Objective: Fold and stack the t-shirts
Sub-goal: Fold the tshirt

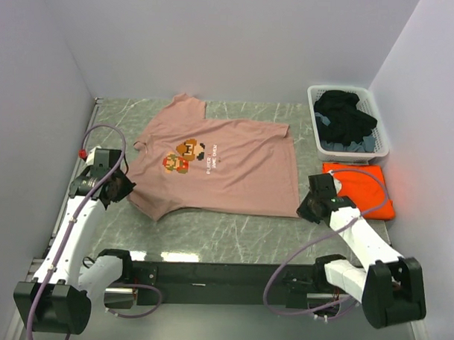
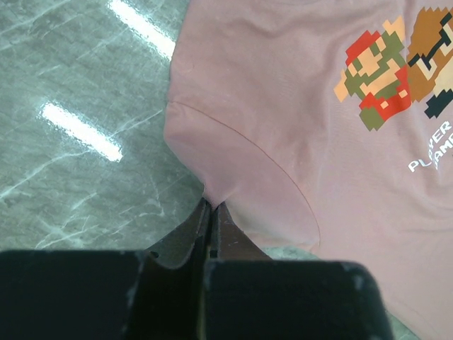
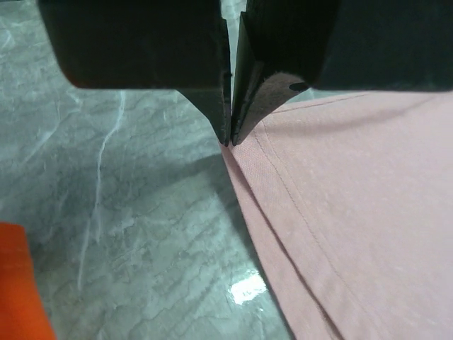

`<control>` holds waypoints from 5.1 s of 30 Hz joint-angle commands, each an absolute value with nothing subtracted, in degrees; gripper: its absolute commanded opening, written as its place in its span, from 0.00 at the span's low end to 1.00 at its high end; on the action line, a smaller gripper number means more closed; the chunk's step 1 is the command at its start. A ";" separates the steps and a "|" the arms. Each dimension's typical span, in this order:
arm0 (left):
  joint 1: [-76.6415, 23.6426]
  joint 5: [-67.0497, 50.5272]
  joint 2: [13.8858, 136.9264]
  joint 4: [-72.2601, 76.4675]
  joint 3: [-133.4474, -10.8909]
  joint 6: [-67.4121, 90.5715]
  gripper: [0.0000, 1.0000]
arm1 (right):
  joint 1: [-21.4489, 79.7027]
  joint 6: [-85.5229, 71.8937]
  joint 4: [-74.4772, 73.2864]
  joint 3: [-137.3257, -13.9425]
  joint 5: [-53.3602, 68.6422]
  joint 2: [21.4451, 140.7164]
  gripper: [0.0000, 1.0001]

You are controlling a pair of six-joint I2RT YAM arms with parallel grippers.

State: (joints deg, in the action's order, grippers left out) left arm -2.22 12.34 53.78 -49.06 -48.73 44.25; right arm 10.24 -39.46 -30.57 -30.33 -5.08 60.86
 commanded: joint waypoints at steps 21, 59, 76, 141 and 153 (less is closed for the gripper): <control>-1.93 9.49 50.10 -48.25 -48.34 44.21 0.04 | 9.67 -44.20 -33.49 -31.11 -3.34 62.48 0.60; -4.57 8.09 47.64 -47.11 -47.55 45.00 0.04 | 15.12 -57.04 -35.86 -36.65 -7.38 78.31 0.52; -4.40 11.42 48.60 -48.08 -49.04 44.21 0.04 | 14.94 -54.06 -38.23 -36.82 -8.08 77.53 0.01; 5.27 -0.44 101.58 -12.84 -85.24 21.09 0.02 | 5.54 -6.51 -12.12 -73.36 9.49 97.68 0.01; 5.36 -1.41 117.76 -15.47 -101.93 22.24 0.02 | 5.54 -5.54 -19.59 -94.46 12.31 117.59 0.01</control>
State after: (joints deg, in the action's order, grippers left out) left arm 5.17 -0.36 116.51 -17.10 -95.92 21.98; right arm 5.93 -6.28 -19.00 -88.71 11.49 116.88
